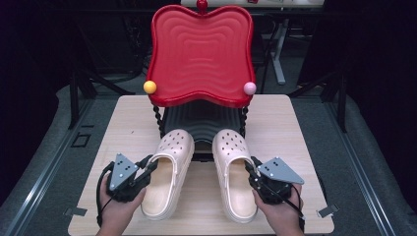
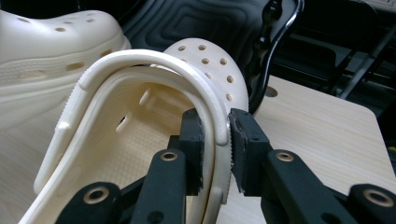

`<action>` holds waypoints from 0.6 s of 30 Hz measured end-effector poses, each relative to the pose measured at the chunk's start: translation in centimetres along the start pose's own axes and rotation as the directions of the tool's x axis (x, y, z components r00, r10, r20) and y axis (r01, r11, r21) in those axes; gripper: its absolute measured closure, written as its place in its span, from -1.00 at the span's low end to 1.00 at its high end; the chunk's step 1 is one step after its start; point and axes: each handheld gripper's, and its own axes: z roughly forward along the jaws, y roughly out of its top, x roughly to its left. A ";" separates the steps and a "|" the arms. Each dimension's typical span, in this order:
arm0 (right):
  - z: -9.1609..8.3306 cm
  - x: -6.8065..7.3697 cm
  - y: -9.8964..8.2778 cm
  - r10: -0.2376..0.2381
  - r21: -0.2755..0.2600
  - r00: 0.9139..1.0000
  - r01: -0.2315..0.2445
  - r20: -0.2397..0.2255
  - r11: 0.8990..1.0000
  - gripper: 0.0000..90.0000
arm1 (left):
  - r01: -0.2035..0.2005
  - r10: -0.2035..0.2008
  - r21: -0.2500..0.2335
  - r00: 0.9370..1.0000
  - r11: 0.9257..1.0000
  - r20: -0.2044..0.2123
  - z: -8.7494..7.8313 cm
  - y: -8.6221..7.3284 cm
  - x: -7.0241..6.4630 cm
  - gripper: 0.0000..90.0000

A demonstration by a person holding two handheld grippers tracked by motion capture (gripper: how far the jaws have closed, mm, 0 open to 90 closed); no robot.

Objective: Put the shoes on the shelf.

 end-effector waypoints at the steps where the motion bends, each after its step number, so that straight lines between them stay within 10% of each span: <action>1: 0.6 0.1 0.4 0.004 -0.002 1.000 -0.004 -0.004 1.000 0.68 | -0.001 0.001 -0.002 1.000 1.000 -0.004 0.5 0.2 -0.1 0.68; 18: 5.5 0.7 2.9 0.014 0.008 1.000 -0.014 0.018 1.000 0.68 | -0.023 0.022 -0.002 0.997 1.000 -0.075 5.3 2.5 -0.4 0.69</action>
